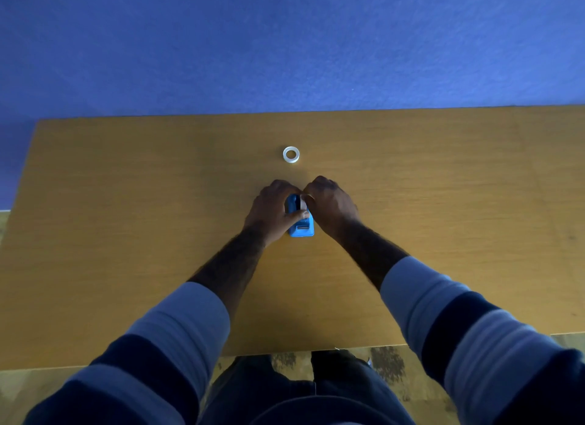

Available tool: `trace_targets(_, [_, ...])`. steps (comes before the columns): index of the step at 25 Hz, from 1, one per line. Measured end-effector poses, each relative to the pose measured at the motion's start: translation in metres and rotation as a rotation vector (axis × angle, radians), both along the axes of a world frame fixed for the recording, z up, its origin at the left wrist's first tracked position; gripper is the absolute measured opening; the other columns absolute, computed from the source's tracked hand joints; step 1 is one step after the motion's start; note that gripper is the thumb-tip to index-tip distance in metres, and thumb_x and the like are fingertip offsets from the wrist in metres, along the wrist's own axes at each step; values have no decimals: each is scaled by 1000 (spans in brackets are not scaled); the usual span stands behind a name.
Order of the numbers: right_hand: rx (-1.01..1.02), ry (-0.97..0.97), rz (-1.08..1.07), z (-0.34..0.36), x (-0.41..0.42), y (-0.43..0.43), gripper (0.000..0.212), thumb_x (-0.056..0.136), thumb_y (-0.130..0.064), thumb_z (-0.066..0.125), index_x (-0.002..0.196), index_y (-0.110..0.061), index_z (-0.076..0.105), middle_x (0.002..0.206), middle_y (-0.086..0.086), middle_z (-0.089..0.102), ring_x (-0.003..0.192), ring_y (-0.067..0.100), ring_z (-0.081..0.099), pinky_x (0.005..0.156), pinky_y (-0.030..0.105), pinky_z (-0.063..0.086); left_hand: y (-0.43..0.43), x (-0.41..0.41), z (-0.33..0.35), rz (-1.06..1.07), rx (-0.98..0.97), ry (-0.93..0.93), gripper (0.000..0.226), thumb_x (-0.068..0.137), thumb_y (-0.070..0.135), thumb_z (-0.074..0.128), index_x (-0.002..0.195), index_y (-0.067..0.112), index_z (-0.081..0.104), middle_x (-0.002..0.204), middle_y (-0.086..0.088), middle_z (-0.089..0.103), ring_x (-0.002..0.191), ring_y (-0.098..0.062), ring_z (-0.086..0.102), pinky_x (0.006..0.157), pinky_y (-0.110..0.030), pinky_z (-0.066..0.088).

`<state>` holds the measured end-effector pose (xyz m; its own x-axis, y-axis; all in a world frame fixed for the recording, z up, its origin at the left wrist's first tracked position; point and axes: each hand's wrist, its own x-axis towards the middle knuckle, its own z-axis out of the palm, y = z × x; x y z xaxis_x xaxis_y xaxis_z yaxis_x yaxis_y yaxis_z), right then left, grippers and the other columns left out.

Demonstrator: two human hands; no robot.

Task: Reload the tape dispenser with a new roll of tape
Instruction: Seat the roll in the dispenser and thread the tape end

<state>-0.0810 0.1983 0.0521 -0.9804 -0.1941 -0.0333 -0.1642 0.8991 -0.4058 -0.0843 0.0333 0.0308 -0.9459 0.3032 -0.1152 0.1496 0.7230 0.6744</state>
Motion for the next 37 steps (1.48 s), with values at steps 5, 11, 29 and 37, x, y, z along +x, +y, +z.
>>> trace_targets(5, [-2,97,36,4,15,1,13,93,-15,65,102,-7,68,98,7,66,86,19,62,62,30,53,0,-3,-1,-17,-55,-8,40,79,39,77,115,25,66,126,2,60,117,-18,57,97,-40,48])
trace_targets(11, [41,96,75,5,13,0,11,88,-11,70,97,-5,66,93,9,64,82,21,60,59,30,49,2,-6,4,-12,-85,-7,41,79,37,79,116,22,67,126,-1,62,115,-20,58,96,-43,49])
trace_targets(29, [5,38,19,-1,1,-1,7,87,-7,71,87,-8,64,84,5,60,72,14,53,55,25,36,3,-1,7,7,-59,-44,42,80,38,79,119,24,68,133,0,59,118,-16,58,98,-37,46])
trace_targets(37, [28,12,26,0,-6,-2,6,91,-13,68,88,-9,65,79,-3,50,69,12,53,51,20,36,2,-4,14,-4,-78,-63,42,83,36,78,122,23,69,128,2,61,116,-14,58,96,-34,46])
